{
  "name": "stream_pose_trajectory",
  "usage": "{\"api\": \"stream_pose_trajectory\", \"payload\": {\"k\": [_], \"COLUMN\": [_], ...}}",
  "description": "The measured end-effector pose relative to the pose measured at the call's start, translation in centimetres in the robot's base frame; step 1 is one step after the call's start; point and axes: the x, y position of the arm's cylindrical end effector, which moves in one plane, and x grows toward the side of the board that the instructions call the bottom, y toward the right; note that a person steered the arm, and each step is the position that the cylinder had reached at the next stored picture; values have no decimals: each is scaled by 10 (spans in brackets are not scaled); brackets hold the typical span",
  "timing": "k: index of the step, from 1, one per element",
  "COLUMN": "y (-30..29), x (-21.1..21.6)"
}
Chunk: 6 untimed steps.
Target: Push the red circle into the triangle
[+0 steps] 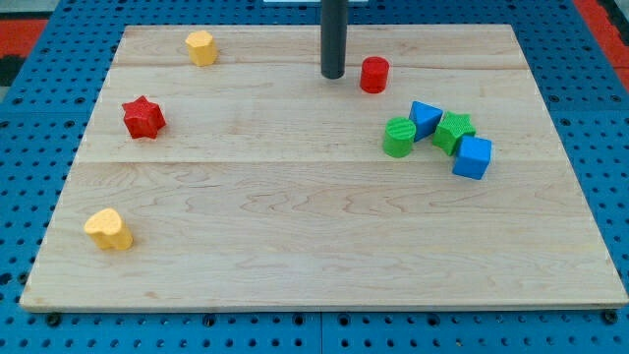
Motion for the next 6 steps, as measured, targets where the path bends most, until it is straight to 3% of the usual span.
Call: {"api": "stream_pose_trajectory", "payload": {"k": [1, 3, 4, 5, 6], "y": [55, 95, 38, -78, -98], "x": [-2, 61, 9, 1, 15]}}
